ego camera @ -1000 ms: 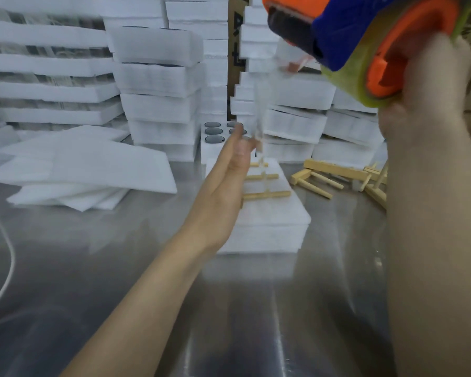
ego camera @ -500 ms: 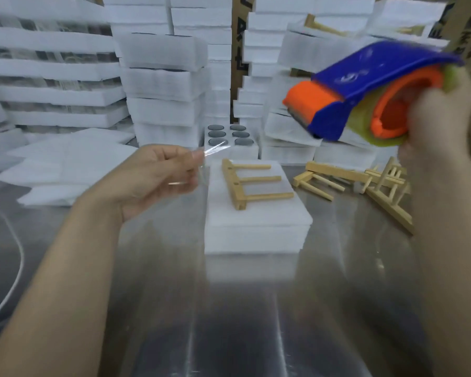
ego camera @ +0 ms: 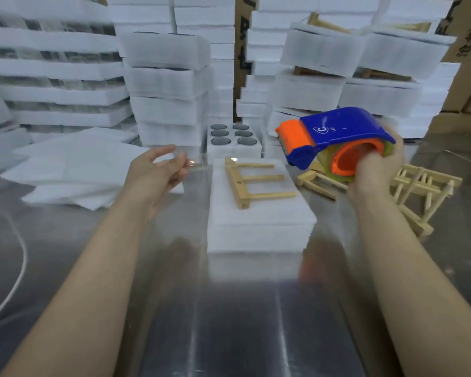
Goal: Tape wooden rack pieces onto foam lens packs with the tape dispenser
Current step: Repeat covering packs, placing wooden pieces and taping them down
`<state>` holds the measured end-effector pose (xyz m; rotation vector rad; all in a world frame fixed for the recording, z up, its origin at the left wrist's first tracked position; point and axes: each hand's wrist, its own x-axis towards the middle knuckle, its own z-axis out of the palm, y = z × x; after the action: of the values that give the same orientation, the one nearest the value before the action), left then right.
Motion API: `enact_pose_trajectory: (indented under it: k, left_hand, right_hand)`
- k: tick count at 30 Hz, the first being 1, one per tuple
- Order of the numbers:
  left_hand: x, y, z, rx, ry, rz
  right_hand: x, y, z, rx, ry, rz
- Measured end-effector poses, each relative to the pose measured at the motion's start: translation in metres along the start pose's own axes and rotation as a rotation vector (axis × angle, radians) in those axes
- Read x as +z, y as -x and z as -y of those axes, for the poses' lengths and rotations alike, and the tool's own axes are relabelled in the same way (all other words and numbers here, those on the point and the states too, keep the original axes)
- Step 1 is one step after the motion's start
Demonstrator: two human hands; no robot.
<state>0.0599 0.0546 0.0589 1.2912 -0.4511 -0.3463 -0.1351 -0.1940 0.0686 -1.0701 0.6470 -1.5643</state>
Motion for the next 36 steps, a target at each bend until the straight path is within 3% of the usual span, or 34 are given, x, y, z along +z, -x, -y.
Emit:
enact_pose_trajectory:
  k: [4, 10, 36]
  left_hand:
    - [0.006, 0.000, 0.002, 0.095, -0.112, -0.093]
    - [0.010, 0.001, 0.007, 0.090, -0.049, -0.186]
    - [0.019, 0.008, 0.010, 0.042, 0.016, -0.160]
  right_hand:
    - [-0.002, 0.000, -0.012, -0.027, 0.012, 0.018]
    - [-0.005, -0.002, -0.027, 0.043, -0.036, -0.017]
    - [-0.013, -0.012, -0.035, 0.102, -0.058, -0.024]
